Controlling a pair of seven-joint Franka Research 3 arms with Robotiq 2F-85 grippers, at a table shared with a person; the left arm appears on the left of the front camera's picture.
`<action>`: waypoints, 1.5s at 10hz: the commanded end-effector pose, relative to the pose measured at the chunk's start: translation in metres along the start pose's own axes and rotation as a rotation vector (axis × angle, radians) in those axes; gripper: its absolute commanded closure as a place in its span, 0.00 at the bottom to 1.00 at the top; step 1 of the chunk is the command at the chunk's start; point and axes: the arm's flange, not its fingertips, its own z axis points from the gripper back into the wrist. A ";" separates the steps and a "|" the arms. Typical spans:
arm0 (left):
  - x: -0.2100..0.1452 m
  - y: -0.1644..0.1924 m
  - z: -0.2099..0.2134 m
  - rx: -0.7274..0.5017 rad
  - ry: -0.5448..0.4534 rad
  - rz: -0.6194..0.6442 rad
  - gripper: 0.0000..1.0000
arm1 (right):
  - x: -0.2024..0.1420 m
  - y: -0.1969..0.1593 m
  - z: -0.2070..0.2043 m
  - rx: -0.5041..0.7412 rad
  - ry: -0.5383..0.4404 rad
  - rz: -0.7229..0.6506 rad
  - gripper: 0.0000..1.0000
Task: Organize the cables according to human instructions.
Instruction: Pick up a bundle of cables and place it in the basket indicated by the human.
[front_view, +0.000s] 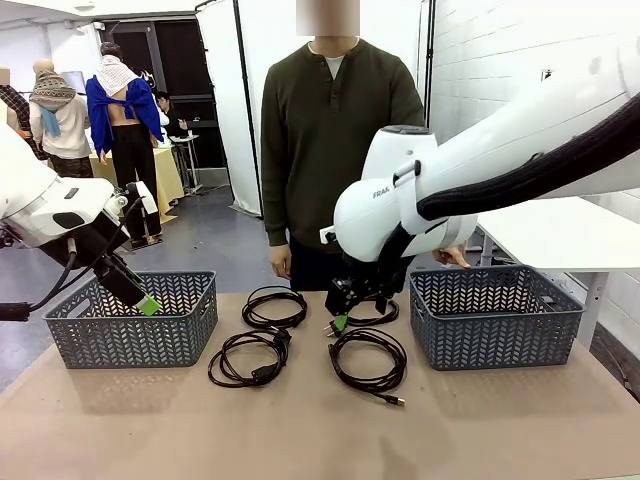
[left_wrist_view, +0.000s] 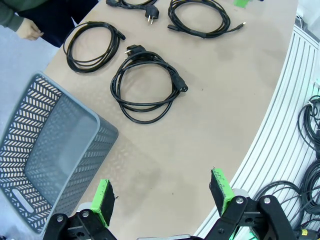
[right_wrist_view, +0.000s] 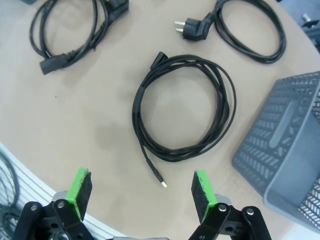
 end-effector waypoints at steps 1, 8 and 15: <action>0.000 0.002 -0.002 0.010 -0.006 -0.002 0.00 | 0.018 0.003 -0.016 -0.039 0.023 -0.019 0.00; 0.000 0.002 -0.002 0.010 -0.006 -0.002 0.00 | 0.029 0.008 -0.068 -0.071 0.073 -0.050 0.00; 0.000 0.002 -0.002 0.010 -0.006 -0.002 0.00 | 0.018 0.016 -0.090 -0.025 0.108 -0.084 0.00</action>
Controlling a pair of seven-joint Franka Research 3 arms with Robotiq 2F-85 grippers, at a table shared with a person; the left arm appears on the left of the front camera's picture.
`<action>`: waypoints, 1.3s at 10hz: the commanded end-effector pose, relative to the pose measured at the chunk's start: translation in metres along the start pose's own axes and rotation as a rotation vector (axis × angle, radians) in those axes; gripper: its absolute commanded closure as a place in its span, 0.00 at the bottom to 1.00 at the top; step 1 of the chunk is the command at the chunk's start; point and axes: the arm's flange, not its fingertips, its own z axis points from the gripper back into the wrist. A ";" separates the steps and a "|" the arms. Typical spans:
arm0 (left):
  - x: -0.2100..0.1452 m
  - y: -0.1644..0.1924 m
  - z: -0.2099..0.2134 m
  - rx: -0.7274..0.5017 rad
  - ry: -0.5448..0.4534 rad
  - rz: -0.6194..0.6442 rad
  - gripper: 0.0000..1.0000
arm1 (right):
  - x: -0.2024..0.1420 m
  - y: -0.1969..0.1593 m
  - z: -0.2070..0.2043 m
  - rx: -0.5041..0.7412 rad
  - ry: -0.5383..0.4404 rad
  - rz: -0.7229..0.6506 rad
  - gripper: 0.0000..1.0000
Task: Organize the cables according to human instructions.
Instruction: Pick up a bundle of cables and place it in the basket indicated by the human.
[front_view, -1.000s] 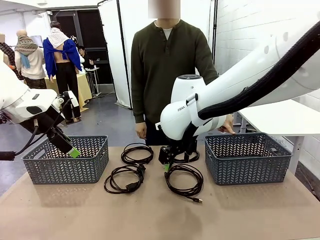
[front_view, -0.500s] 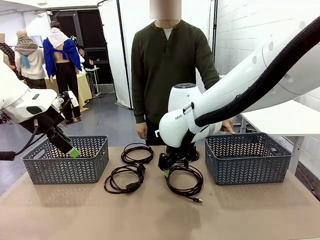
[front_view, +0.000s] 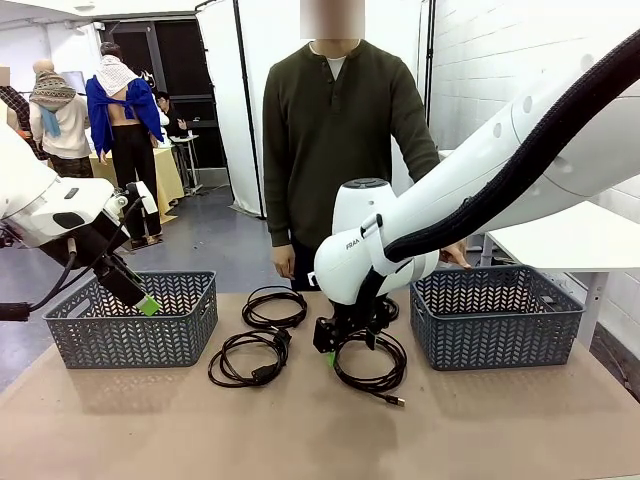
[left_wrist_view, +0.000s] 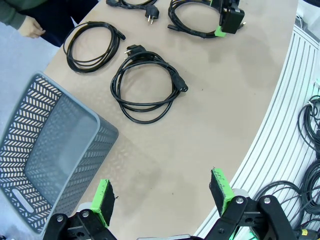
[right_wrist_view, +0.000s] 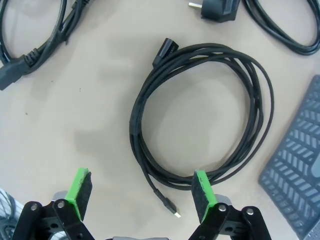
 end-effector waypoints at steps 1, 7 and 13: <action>0.000 0.002 -0.002 0.010 -0.006 -0.002 0.00 | 0.000 -0.001 0.003 -0.001 -0.005 0.005 0.00; 0.000 0.002 -0.002 0.010 -0.006 -0.002 0.00 | 0.000 -0.001 0.003 -0.001 -0.005 0.005 0.00; 0.000 0.002 -0.002 0.010 -0.006 -0.002 0.00 | 0.003 -0.001 -0.027 -0.035 -0.005 -0.018 0.00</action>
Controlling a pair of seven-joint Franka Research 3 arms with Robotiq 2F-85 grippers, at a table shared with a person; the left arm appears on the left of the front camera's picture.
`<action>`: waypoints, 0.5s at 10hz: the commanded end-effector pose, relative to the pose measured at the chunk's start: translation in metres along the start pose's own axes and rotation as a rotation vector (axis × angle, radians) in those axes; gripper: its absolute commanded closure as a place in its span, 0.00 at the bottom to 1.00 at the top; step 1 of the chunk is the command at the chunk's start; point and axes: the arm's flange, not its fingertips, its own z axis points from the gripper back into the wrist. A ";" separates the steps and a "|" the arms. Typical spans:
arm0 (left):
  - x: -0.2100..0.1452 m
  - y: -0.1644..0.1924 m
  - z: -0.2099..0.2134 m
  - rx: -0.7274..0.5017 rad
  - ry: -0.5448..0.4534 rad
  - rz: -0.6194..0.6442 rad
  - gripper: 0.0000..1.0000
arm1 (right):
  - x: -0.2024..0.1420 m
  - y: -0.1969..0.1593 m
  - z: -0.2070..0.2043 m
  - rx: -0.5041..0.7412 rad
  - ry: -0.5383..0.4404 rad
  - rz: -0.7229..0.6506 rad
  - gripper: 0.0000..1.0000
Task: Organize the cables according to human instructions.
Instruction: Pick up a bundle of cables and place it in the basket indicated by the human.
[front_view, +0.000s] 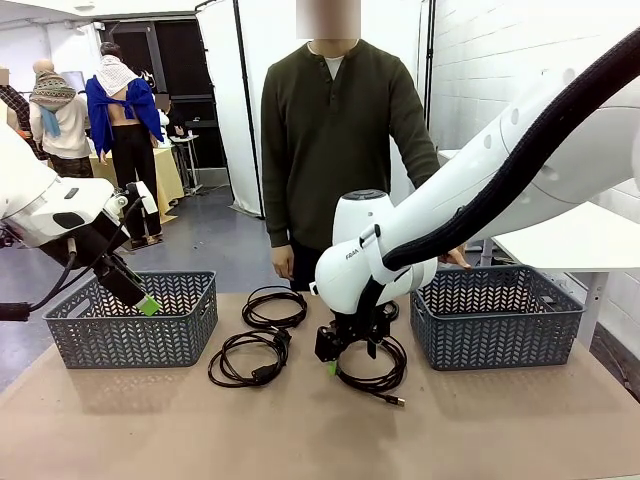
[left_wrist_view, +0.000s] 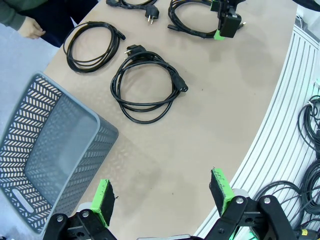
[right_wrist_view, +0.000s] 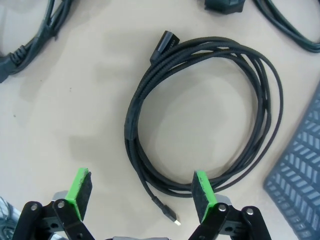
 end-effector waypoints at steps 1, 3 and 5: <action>0.000 0.002 -0.002 0.010 -0.006 -0.002 0.00 | 0.004 0.003 -0.010 -0.036 -0.025 -0.017 0.00; 0.000 0.002 -0.002 0.010 -0.006 -0.002 0.00 | 0.009 0.003 -0.013 -0.059 -0.027 -0.025 0.00; 0.000 0.002 -0.002 0.010 -0.006 -0.002 0.00 | 0.013 0.002 -0.017 -0.076 -0.019 -0.032 0.00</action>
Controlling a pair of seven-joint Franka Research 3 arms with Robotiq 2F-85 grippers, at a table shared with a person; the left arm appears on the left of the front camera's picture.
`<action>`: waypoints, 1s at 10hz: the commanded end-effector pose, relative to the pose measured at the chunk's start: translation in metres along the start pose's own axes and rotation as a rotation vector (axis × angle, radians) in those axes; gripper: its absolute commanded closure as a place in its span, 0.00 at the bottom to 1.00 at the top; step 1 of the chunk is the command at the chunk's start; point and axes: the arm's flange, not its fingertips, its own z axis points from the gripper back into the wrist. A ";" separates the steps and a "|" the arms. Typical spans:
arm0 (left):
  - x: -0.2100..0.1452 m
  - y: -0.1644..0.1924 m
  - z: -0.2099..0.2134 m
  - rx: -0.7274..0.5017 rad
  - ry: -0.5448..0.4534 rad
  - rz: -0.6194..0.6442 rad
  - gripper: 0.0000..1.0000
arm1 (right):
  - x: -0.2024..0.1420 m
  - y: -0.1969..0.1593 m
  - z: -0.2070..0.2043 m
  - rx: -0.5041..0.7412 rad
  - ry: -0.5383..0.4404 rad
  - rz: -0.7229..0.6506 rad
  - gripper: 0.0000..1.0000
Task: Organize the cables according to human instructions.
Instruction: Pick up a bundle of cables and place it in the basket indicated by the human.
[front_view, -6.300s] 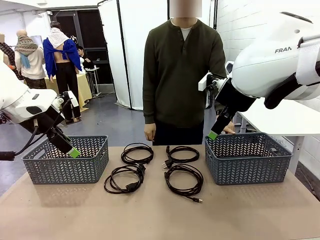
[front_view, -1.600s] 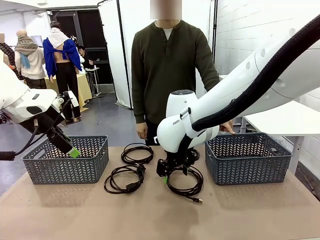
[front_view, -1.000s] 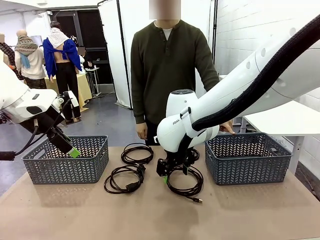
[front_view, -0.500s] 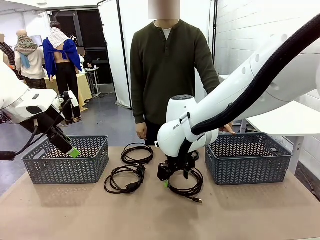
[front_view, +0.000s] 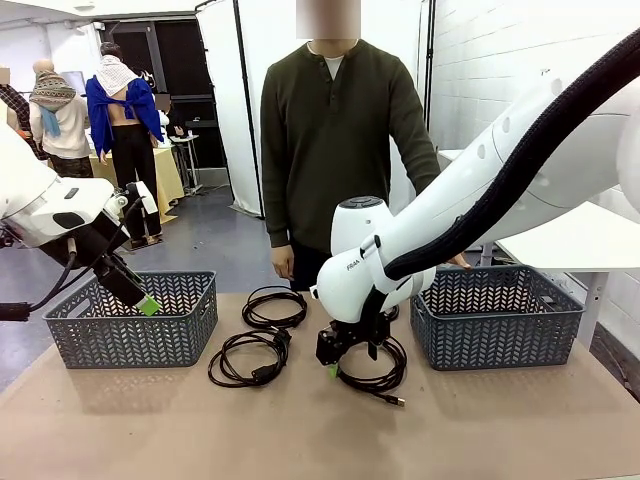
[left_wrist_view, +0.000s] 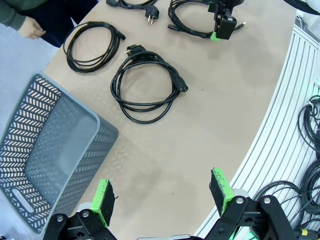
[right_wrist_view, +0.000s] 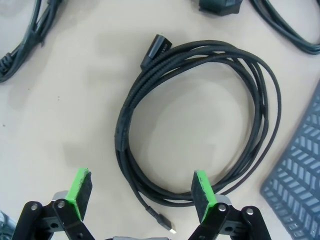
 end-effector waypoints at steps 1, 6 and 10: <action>0.000 0.002 -0.002 0.010 -0.006 -0.002 0.00 | 0.010 0.003 -0.009 -0.044 -0.001 -0.027 0.00; 0.000 0.002 -0.002 0.010 -0.006 -0.002 0.00 | 0.023 0.002 -0.015 -0.055 0.023 -0.044 0.00; 0.000 0.002 -0.002 0.010 -0.006 -0.002 0.00 | 0.029 0.001 -0.021 -0.074 0.046 -0.056 0.00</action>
